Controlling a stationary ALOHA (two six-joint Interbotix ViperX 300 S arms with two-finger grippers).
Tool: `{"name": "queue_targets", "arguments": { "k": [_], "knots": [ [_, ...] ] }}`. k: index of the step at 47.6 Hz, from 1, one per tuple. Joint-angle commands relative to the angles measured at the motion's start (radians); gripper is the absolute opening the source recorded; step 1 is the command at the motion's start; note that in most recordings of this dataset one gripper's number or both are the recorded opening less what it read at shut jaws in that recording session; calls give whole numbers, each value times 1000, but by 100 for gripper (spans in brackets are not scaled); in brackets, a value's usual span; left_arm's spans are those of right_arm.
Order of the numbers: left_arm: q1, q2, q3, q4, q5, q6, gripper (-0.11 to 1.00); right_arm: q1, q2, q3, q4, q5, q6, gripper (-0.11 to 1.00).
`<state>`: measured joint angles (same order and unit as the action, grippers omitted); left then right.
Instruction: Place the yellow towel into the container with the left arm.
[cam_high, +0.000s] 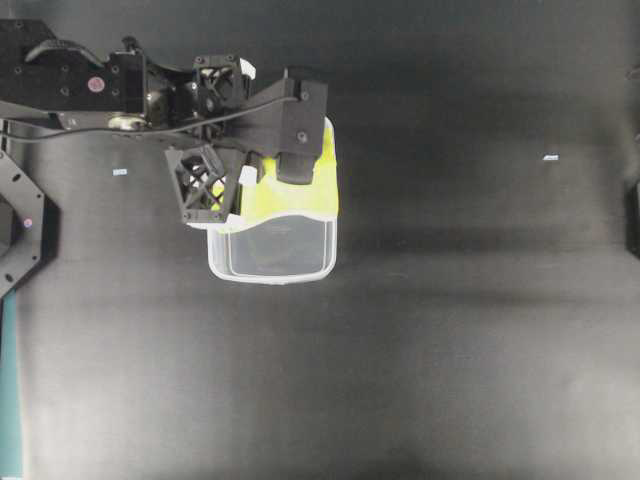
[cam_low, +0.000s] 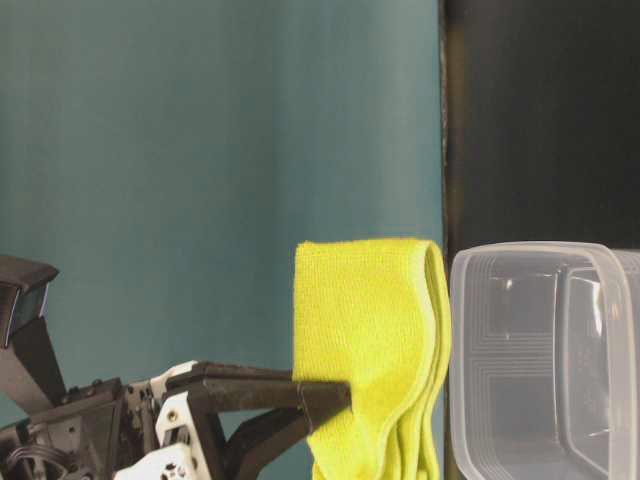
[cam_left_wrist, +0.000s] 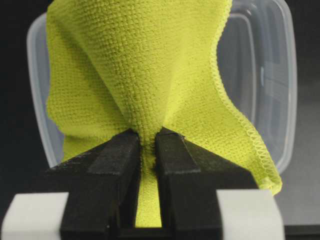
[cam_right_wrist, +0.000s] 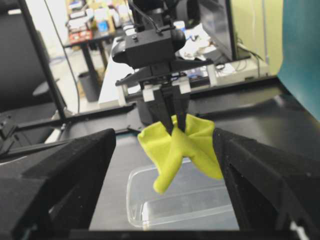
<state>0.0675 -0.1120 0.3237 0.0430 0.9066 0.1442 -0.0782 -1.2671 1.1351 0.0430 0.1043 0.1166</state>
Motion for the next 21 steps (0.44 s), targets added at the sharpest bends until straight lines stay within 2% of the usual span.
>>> {"name": "queue_targets", "arguments": {
  "k": [1,3,11,15,17,21],
  "knots": [
    [2,-9,-3,5,-21,-3,9,0,6,-8,0,-11,-2,76],
    [5,-6,0,3,-25,-2,16,0,6,-8,-2,-11,-2,76],
    [2,-8,12,5,-14,0,68,0,6,-8,-2,-11,-2,76],
    [-2,-9,17,5,-6,0,86,0,6,-6,-2,-11,-2,76],
    [-3,-11,18,5,-3,2,90,0,6,-6,0,-11,-2,76],
    [-3,-11,21,5,-3,0,89,0,6,-8,0,-11,-2,76]
  ]
}}
